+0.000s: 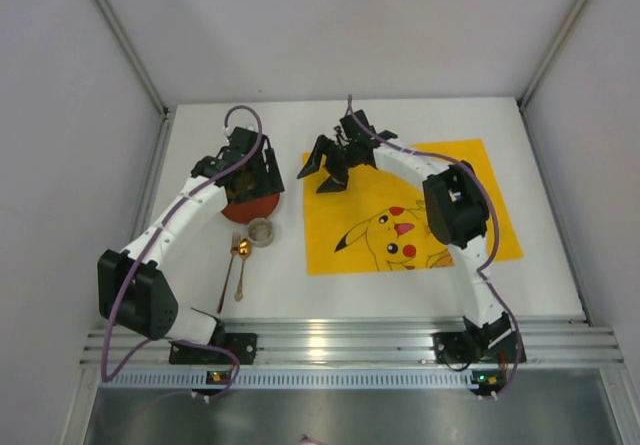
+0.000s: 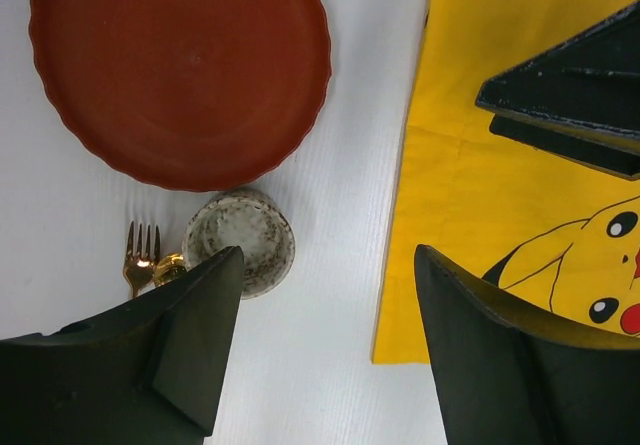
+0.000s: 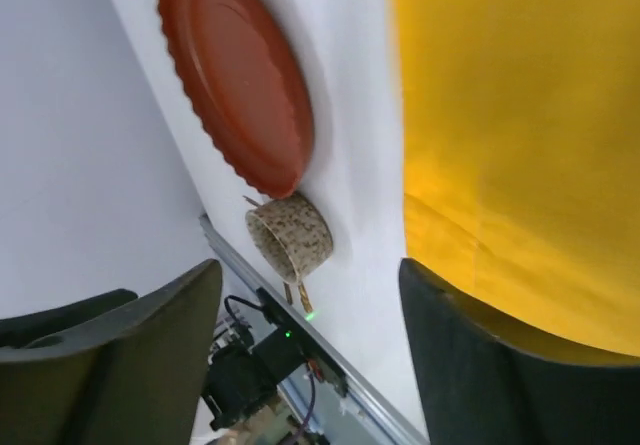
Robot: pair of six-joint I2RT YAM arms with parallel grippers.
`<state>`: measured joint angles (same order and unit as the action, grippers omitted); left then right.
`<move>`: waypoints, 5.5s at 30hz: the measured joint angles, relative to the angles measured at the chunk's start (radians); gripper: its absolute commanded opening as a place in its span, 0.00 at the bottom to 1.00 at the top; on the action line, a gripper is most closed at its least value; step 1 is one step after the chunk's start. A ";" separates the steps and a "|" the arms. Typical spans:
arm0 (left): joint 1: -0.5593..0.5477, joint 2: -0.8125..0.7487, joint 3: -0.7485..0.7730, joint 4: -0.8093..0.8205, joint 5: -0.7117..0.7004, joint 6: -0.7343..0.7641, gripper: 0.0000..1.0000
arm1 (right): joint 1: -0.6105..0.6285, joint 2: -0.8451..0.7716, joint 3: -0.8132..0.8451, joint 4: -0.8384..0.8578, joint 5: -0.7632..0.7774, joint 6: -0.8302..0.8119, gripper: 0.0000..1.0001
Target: Set the dinner table for one person
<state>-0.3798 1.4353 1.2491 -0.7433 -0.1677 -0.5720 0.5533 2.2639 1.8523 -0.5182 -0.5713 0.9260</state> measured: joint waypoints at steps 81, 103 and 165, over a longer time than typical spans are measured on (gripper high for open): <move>0.290 0.363 0.172 0.205 0.248 0.043 0.00 | -0.503 -0.852 -0.722 -0.348 0.654 -0.487 0.98; -0.342 1.154 1.124 0.233 0.370 -0.177 0.00 | -0.515 -1.258 -0.855 -0.494 0.681 -0.360 1.00; 0.097 0.270 0.244 0.026 0.072 0.200 0.98 | -0.524 -1.091 -0.883 -0.432 0.652 -0.422 1.00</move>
<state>-0.2832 1.7050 1.4933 -0.7170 -0.0952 -0.3717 0.0292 1.1728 0.9688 -0.9501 0.0811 0.5041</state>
